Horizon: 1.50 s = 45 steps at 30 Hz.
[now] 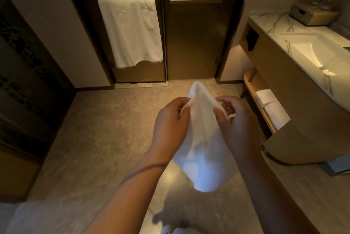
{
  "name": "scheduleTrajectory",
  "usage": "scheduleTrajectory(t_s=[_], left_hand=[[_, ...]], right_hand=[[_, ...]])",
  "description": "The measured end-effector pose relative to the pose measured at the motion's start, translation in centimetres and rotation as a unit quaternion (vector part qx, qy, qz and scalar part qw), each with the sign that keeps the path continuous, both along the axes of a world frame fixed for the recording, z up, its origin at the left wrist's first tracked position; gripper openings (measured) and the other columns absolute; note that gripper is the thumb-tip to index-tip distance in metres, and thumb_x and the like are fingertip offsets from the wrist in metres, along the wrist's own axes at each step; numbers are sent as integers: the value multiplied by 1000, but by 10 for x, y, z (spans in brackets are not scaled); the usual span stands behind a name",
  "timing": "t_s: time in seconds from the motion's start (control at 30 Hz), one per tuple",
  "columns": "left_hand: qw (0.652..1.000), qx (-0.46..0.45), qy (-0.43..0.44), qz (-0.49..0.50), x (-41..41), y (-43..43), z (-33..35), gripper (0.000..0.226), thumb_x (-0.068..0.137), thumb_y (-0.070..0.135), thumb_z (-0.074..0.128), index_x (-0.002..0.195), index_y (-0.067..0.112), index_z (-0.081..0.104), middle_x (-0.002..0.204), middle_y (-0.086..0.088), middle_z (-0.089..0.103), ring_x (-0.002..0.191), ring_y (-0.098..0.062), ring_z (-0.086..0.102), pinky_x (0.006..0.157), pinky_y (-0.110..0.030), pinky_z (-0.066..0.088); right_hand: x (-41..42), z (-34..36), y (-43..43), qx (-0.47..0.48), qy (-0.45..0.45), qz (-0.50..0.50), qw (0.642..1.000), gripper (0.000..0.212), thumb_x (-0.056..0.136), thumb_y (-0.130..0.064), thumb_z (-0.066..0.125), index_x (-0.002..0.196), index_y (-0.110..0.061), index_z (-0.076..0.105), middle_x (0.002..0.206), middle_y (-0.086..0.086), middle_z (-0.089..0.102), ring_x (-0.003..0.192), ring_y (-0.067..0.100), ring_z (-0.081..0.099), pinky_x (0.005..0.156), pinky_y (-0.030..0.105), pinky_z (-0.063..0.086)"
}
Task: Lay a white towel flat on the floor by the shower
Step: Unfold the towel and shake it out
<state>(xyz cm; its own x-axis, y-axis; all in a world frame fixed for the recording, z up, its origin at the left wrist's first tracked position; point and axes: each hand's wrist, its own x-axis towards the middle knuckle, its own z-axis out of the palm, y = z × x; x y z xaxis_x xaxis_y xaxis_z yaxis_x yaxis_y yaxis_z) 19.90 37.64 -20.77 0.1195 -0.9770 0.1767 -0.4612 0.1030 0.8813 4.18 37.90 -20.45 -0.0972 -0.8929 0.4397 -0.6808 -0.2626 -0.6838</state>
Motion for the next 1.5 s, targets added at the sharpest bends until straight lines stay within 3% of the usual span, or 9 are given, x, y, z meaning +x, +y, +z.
scheduleTrajectory(t_s=[0.1, 0.27, 0.47, 0.63, 0.77, 0.9, 1.03, 1.27, 1.5], left_hand=[[996, -25, -61, -57, -3, -1, 4, 21, 94, 18, 51, 109, 23, 65, 94, 11, 67, 82, 0, 57, 65, -9, 39], [986, -54, -114, -106, -4, 0, 9, 25, 95, 14, 50, 115, 18, 63, 105, 3, 67, 94, -11, 60, 79, -27, 47], [985, -47, -127, -104, -3, -1, 13, 24, 94, 15, 51, 114, 20, 63, 101, 4, 67, 89, -10, 60, 75, -23, 45], [994, -32, -68, -85, -5, 1, 13, 18, 93, 18, 53, 108, 20, 63, 99, 10, 68, 90, -6, 61, 78, -29, 50], [995, -38, -53, -75, -6, 2, 10, 17, 91, 22, 57, 107, 24, 61, 96, 15, 67, 88, -1, 59, 75, -23, 48], [990, -37, -102, -85, 0, 3, -2, 27, 88, 26, 60, 115, 29, 57, 100, 17, 63, 88, -1, 56, 73, -22, 46], [989, -20, -132, -62, 10, 7, -17, 19, 88, 25, 60, 105, 31, 60, 90, 18, 60, 80, -3, 54, 63, -19, 41], [993, -34, -106, -29, 28, 9, -24, 6, 89, 34, 59, 92, 31, 64, 81, 18, 63, 77, -1, 57, 61, -23, 43], [995, -69, -69, -5, 15, 5, -7, 15, 87, 45, 57, 102, 43, 56, 75, 16, 58, 74, 3, 56, 58, -12, 41]], right_hand=[[0, 3, 0, -2, 56, 61, 997, 44, 90, -22, 61, 132, -25, 50, 96, -10, 57, 80, 4, 53, 66, 13, 42], [1, -4, 1, 2, 82, 91, 993, 47, 94, -21, 55, 139, -25, 44, 102, 0, 59, 84, 7, 53, 69, 13, 40], [6, -8, 0, 3, 61, 78, 995, 38, 94, -22, 53, 132, -27, 51, 104, -5, 57, 86, 0, 50, 70, 9, 38], [9, -10, -2, -6, 51, 48, 998, 24, 93, -22, 55, 117, -22, 59, 105, -5, 60, 85, -4, 47, 71, 1, 33], [9, -8, -4, -15, 49, 38, 998, 19, 93, -19, 55, 111, -18, 61, 102, 0, 62, 85, 3, 51, 73, 6, 34], [2, -2, -9, -30, 57, 15, 998, 20, 92, -18, 56, 111, -16, 61, 105, 1, 62, 87, -1, 47, 72, 3, 33], [-7, 1, -15, -41, 43, -15, 998, 20, 91, -19, 58, 111, -16, 62, 107, 1, 63, 89, -2, 45, 72, 3, 33], [-22, 1, -23, -41, 39, -30, 998, 20, 91, -19, 57, 110, -17, 62, 106, 0, 63, 89, 0, 47, 74, 5, 33], [-24, 5, -19, -4, 17, -20, 1000, 30, 86, -22, 65, 116, -20, 57, 95, -10, 58, 80, 4, 53, 67, 11, 37]])
